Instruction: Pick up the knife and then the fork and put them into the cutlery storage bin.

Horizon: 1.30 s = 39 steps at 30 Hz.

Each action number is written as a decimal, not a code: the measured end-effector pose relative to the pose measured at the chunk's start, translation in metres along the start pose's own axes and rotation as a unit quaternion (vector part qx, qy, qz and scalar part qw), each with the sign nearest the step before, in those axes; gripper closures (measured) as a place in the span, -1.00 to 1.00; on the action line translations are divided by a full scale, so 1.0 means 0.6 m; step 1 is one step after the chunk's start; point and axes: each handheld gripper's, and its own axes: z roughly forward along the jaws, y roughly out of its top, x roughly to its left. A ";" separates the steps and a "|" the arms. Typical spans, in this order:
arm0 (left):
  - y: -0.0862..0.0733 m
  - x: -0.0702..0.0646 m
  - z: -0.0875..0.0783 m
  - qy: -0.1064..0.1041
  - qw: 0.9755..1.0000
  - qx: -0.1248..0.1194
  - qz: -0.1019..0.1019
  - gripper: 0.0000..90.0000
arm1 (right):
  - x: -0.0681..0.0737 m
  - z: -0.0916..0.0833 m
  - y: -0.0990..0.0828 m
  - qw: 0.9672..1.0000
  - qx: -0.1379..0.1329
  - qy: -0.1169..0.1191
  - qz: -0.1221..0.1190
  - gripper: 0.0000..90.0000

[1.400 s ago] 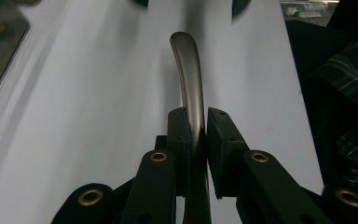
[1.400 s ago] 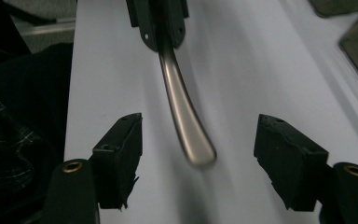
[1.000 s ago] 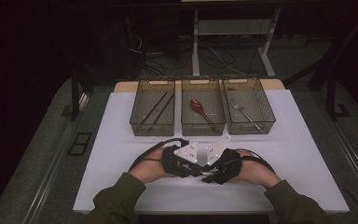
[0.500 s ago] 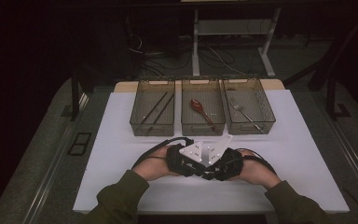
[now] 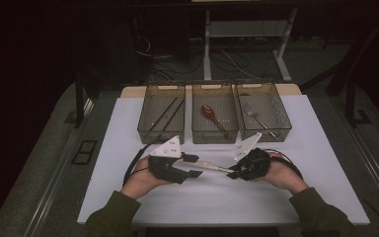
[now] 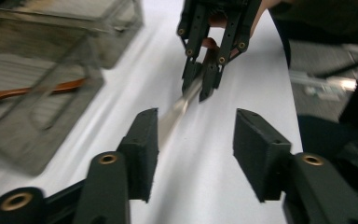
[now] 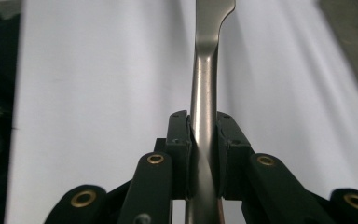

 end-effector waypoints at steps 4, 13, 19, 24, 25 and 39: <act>-0.019 -0.005 -0.030 0.006 1.000 -0.004 -0.025 -0.01 | -0.019 -0.024 -0.018 0.999 -0.003 -0.025 0.032 0.71; -0.092 -0.010 -0.040 0.060 0.994 -0.004 -0.094 -0.31 | -0.059 -0.084 -0.038 0.991 -0.031 -0.074 0.104 0.71; -0.113 -0.009 -0.033 0.101 0.988 -0.005 -0.114 -0.68 | -0.094 -0.125 -0.045 0.982 -0.053 -0.107 0.147 0.71; -0.124 -0.004 -0.031 0.116 0.986 -0.004 -0.122 -0.79 | -0.134 -0.158 -0.052 0.969 -0.065 -0.142 0.192 0.71; -0.125 -0.003 -0.030 0.118 0.986 -0.006 -0.121 -0.81 | -0.142 -0.163 -0.054 0.966 -0.066 -0.148 0.200 0.71; -0.126 -0.004 -0.020 0.128 0.985 -0.003 -0.117 -1.00 | -0.247 -0.164 -0.073 0.927 -0.047 -0.205 0.310 0.71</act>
